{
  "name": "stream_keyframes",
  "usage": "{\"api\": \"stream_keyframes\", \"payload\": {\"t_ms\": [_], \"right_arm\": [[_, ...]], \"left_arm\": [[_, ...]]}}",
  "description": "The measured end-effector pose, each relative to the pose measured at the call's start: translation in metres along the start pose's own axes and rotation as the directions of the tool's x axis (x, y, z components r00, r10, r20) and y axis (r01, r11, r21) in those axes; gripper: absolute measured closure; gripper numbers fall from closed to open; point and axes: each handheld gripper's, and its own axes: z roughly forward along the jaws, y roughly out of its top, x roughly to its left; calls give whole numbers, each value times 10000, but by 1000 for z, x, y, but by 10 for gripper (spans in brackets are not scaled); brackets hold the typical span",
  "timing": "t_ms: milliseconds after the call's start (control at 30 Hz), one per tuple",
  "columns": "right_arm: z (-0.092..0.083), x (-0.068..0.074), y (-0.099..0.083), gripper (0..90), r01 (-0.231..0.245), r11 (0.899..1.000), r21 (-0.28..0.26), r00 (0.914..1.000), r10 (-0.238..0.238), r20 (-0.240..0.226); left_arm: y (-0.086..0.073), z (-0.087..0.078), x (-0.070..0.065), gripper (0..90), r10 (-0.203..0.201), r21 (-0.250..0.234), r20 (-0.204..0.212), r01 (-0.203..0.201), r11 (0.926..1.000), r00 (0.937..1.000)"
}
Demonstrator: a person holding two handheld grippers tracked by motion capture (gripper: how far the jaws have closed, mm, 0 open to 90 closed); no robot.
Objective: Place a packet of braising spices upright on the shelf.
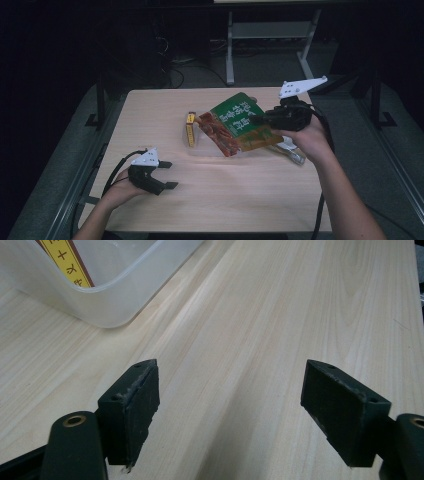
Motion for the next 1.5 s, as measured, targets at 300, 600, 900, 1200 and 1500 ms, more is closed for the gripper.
{"api": "stream_keyframes", "payload": {"t_ms": [300,600,900,1200,1500], "right_arm": [[11,-8,21,900,-324,9992,224,9981,311,526],[27,-15,33,900,-507,9979,401,9941,466,983],[42,-20,33,900,-799,9944,690,9867,691,1473],[55,-29,33,900,-1359,9873,822,9754,1188,1856],[70,-32,36,900,-1710,9794,1075,9605,1413,2399]], "left_arm": [[0,5,-2,213,-17,163,72,15,9999,10000],[-1,9,-4,205,18,315,173,-23,9995,9998],[-1,13,-6,201,110,436,256,-121,9990,9996],[-2,14,-6,200,151,512,303,-167,9985,9994],[-2,16,-7,196,162,657,415,-189,9977,9990]]}}
